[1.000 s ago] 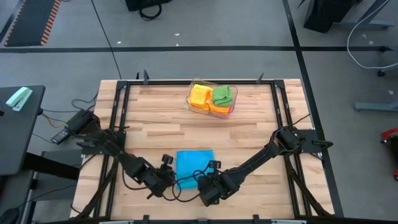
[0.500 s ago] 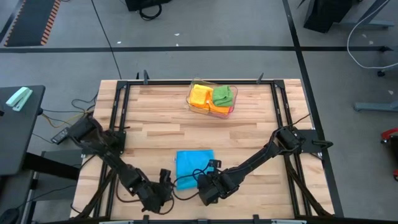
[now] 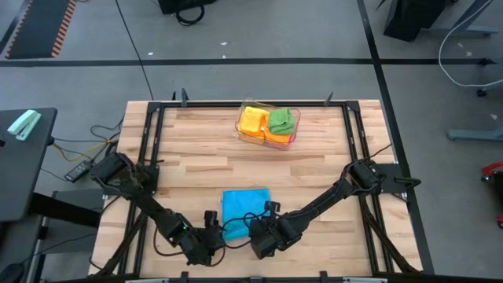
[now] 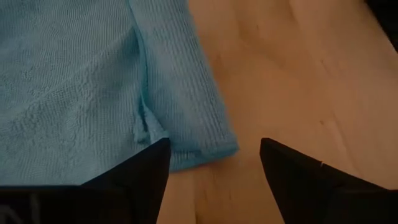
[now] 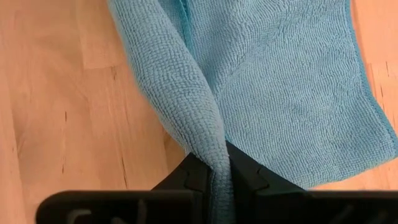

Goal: Fold microfiber towels
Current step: Fold the blue microfiber cloth

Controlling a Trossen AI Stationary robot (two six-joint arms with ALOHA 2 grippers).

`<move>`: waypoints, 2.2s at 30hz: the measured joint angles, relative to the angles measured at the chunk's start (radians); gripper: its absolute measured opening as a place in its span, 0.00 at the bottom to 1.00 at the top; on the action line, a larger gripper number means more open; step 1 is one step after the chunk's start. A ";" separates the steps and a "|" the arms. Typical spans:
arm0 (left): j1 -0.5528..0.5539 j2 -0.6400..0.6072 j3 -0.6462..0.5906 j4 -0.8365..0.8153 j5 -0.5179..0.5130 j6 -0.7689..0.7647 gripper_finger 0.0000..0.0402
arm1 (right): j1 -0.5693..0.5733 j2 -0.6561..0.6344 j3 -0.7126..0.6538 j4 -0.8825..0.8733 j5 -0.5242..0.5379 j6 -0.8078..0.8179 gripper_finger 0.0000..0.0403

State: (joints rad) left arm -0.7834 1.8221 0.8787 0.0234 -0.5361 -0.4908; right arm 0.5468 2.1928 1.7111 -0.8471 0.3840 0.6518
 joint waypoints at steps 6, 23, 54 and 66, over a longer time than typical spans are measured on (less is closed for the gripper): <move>0.018 0.044 0.000 0.059 -0.008 -0.003 0.64 | -0.002 0.001 0.000 0.002 0.000 0.017 0.10; 0.058 0.017 0.000 -0.022 -0.024 0.103 0.17 | 0.004 -0.005 0.000 0.008 0.007 -0.029 0.10; 0.171 -0.155 0.000 -0.247 0.240 0.035 0.09 | -0.069 -0.018 -0.275 0.641 -0.339 -0.141 0.10; 0.305 -0.173 0.000 -0.248 0.518 0.090 0.09 | -0.078 -0.074 -0.276 0.594 -0.450 -0.035 0.10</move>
State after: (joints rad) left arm -0.4788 1.6490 0.8791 -0.2245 -0.0184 -0.4007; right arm 0.4685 2.1188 1.4353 -0.2529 -0.0661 0.6170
